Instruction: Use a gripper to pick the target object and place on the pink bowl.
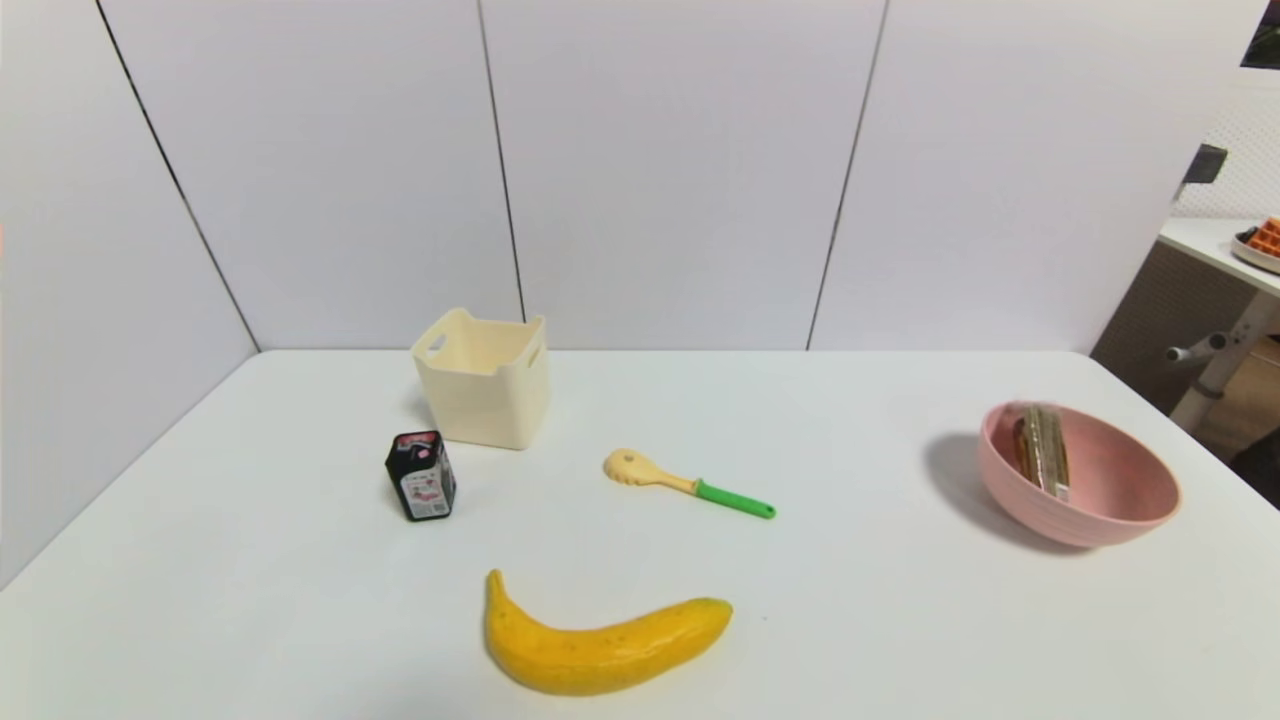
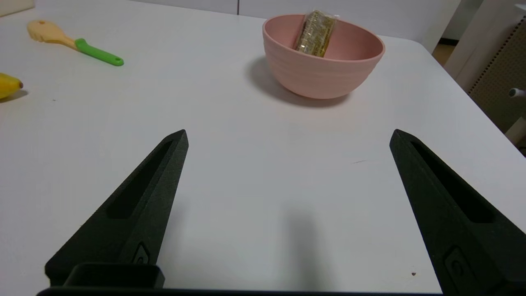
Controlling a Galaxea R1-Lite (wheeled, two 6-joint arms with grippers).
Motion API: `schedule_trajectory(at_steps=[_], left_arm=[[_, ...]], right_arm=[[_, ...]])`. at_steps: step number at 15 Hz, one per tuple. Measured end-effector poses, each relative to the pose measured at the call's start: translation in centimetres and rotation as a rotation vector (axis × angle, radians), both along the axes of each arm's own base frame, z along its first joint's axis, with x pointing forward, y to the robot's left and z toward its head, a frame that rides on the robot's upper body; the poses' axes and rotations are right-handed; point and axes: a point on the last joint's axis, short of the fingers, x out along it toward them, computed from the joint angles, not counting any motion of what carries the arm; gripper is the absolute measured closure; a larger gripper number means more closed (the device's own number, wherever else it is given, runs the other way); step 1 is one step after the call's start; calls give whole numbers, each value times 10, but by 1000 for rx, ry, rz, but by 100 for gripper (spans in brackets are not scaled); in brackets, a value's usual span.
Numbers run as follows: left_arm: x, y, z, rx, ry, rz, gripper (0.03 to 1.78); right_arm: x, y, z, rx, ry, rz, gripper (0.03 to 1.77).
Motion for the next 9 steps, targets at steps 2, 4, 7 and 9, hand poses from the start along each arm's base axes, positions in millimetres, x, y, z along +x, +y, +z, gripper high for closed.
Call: schedule_trajectory(at_steps=[2,4,7,9], left_arm=[[0,0,0,0,0,0,12],[0,0,0,0,0,0,12],[0,0,0,0,0,0,12],[0,0,0,0,0,0,12]], right_arm=[[-1,0,0,0,-9,0,11],[-1,0,-1,17,-13,-1,11],[-1,0,-1,42,-12,-3,11],[-1,0,-1,44,-12,-2,11]])
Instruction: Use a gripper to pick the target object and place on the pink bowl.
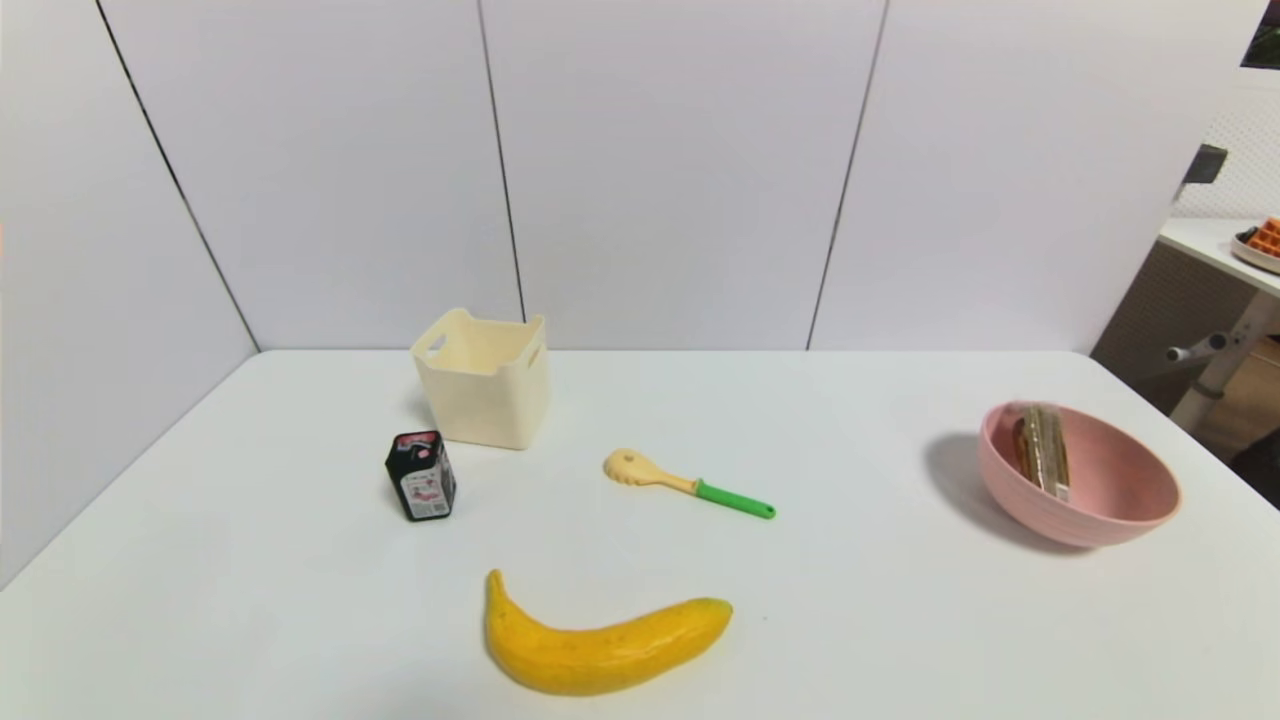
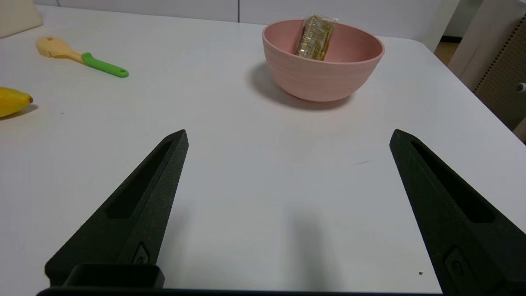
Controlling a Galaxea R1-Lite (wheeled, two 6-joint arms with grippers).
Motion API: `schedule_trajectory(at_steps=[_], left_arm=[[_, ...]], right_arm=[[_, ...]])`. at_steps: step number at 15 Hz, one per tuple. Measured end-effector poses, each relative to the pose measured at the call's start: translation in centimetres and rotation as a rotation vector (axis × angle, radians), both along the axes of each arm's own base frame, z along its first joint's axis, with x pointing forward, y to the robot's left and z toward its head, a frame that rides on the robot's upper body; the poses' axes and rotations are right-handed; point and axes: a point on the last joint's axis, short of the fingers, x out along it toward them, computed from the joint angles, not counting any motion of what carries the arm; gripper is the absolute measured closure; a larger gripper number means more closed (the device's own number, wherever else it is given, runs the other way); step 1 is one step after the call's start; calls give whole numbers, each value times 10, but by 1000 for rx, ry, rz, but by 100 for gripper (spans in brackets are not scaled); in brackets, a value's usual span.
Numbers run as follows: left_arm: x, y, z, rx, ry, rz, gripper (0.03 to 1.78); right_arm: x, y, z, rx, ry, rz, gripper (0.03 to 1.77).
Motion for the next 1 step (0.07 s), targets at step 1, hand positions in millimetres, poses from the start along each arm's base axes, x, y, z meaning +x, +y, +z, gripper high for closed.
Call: schedule_trajectory(at_steps=[1], left_arm=[[0,0,0,0,0,0,12]], right_arm=[[0,0,0,3,1,0,11]])
